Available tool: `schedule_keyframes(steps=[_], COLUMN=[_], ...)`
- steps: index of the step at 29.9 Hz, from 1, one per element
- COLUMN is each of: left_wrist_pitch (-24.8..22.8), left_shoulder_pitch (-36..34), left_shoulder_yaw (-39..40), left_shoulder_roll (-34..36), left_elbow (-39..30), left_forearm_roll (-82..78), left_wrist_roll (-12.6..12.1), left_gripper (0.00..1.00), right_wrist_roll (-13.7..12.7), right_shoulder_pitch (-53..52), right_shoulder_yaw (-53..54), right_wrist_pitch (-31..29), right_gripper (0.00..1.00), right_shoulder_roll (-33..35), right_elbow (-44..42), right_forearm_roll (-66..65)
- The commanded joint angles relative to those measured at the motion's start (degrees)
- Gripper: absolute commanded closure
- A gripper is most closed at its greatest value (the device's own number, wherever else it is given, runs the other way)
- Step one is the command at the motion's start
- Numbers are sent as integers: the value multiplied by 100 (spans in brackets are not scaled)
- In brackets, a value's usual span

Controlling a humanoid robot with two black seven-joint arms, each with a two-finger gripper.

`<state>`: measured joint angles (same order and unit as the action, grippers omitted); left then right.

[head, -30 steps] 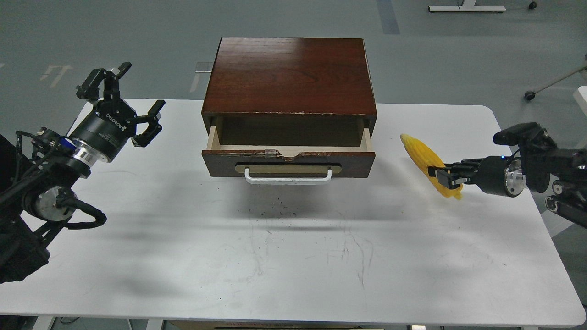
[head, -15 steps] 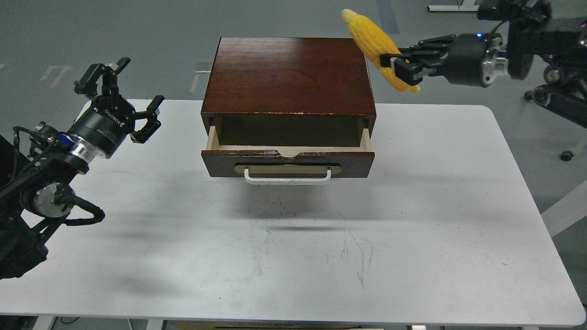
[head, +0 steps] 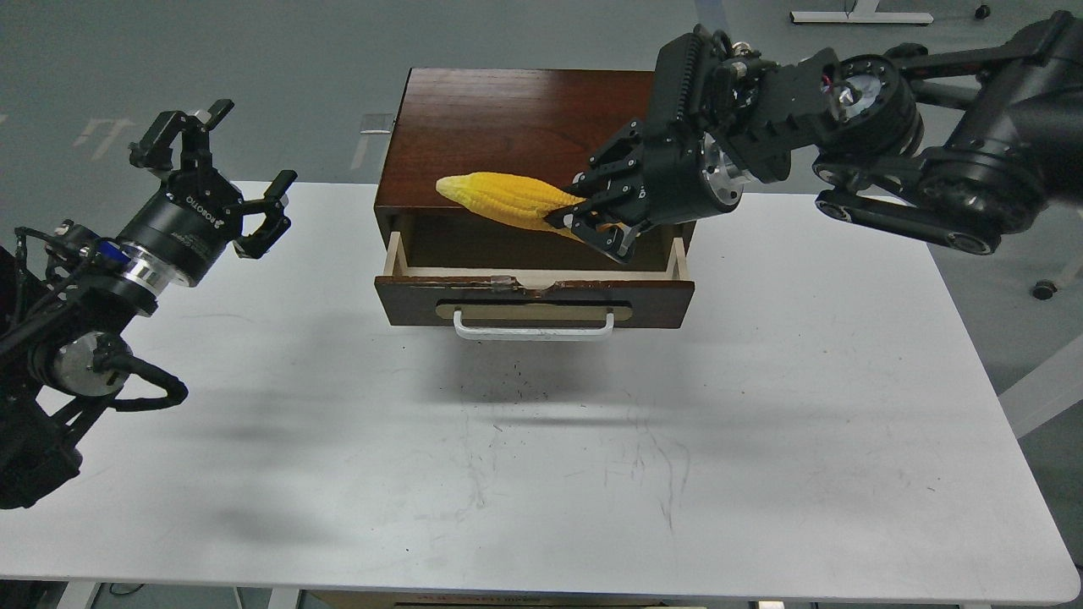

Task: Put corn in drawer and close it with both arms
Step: 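Carry the corn over the open drawer and lower it inside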

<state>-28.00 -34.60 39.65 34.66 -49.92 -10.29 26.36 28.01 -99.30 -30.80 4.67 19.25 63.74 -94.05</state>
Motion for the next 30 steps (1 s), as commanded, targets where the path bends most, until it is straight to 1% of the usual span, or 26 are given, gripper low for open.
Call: schedule_keyframes(steps=[1, 7, 8, 9, 10, 11, 12, 13, 14, 15, 17, 19, 22, 24, 26, 27, 30], left_wrist_pitch=[0, 0, 0, 0, 0, 0, 0, 0, 0, 0, 0, 0, 0, 0, 0, 0, 0], left_shoulder_pitch=[6, 6, 6, 6, 6, 6, 6, 6, 6, 6, 6, -3, -11, -11, -11, -11, -11], left_shoulder_yaw=[-10, -10, -10, -10, -10, -10, -10, -10, -2, -10, -10, -1, -10, -10, -10, -10, -10], left_shoulder_roll=[24, 24, 32, 32, 32, 41, 41, 41, 41, 41, 41, 32, 24, 24, 24, 24, 15], left_elbow=[-9, -9, -9, -9, -9, -9, -9, -9, -9, -9, -9, -9, 0, -9, -9, -9, 0], left_forearm_roll=[0, 0, 0, 0, 0, 0, 0, 0, 0, 0, 0, 0, 0, 0, 0, 0, 0], left_wrist_roll=[0, 0, 0, 0, 0, 0, 0, 0, 0, 0, 0, 0, -9, -9, -17, -17, -17], left_gripper=[0, 0, 0, 0, 0, 0, 0, 0, 0, 0, 0, 0, 0, 0, 0, 0, 0], right_wrist_roll=[-1, -1, -1, -1, -1, -1, -1, -1, -1, -1, -1, -1, -1, -1, -1, -1, -1], right_shoulder_pitch=[42, 156, 174, 174, 192, 209, 218, 218, 218, 218, 218, 218, 209, 192, 165, 148, 130], right_shoulder_yaw=[-346, -532, -523, -523, -523, -523, -523, -515, -515, -515, -515, -506, -488, -462, -401, -305, -33], right_wrist_pitch=[446, 597, 597, 597, 597, 597, 597, 597, 597, 597, 597, 605, 684, 754, 799, 790, 764], right_gripper=[98, 98, 94, 94, 86, 80, 78, 68, 61, 51, 47, 34, 26, 17, 10, 3, 1], right_shoulder_roll=[-140, -343, -369, -369, -378, -378, -387, -387, -378, -378, -369, -352, -334, -317, -299, -238, -54], right_elbow=[-89, -309, -309, -309, -309, -318, -318, -327, -327, -318, -318, -318, -318, -301, -301, -301, -266], right_forearm_roll=[-201, -201, -201, -201, -201, -201, -201, -192, -192, -192, -192, -184, -157, -105, -78, -9, 359])
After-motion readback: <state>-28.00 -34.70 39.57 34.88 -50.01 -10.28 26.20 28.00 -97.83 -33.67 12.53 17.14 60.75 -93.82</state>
